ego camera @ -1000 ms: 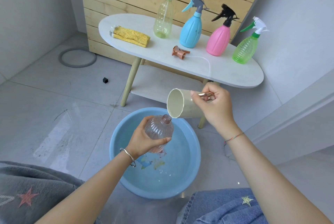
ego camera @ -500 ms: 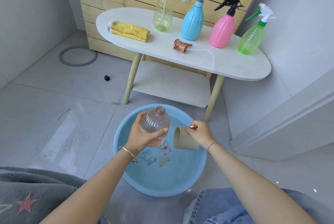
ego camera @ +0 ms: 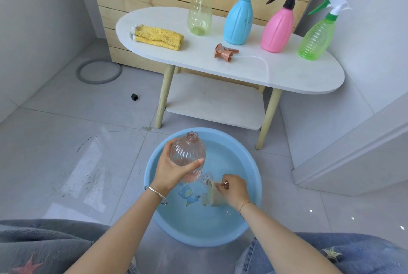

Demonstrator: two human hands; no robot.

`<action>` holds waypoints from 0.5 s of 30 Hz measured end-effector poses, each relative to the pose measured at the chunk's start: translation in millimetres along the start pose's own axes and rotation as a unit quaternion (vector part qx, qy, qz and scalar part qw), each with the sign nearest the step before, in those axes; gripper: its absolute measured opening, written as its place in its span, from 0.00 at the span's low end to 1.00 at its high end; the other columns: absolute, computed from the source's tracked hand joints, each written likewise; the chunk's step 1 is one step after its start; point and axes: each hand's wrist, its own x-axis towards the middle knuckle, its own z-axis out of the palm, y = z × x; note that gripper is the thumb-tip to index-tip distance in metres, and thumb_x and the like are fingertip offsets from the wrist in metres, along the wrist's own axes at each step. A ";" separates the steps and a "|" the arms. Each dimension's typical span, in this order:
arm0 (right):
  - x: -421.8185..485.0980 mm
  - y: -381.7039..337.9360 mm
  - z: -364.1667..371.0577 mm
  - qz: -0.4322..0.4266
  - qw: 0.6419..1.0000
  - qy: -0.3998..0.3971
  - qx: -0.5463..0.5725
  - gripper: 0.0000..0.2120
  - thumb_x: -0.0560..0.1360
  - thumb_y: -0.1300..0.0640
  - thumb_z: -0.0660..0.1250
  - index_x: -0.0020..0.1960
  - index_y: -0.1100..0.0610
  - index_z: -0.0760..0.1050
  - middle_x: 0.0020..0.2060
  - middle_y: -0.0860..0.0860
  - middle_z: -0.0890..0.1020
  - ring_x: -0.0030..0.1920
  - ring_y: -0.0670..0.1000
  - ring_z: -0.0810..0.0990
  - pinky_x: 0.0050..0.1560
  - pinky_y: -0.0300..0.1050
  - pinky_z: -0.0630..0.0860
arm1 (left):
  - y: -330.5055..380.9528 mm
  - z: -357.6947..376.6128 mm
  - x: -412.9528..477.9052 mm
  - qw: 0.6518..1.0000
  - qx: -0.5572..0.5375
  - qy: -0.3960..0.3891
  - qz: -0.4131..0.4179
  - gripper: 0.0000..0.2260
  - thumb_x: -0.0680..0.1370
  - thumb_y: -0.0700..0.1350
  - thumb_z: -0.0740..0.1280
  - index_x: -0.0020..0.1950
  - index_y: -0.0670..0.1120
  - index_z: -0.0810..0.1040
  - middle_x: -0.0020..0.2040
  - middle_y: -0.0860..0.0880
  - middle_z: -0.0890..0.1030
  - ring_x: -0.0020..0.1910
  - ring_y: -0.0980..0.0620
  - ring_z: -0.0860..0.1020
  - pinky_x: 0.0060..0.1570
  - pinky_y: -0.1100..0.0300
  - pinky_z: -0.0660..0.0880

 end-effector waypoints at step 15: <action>-3.2 -33.6 -81.5 0.100 0.899 0.117 0.409 0.19 0.73 0.61 0.70 0.31 0.56 0.62 0.24 0.46 0.60 0.29 0.47 0.58 0.26 0.34 0.56 | 14.4 -3.4 -3.9 0.999 -0.038 0.011 0.020 0.38 0.54 0.60 0.79 0.62 0.55 0.72 0.59 0.59 0.77 0.60 0.65 0.73 0.60 0.67 0.68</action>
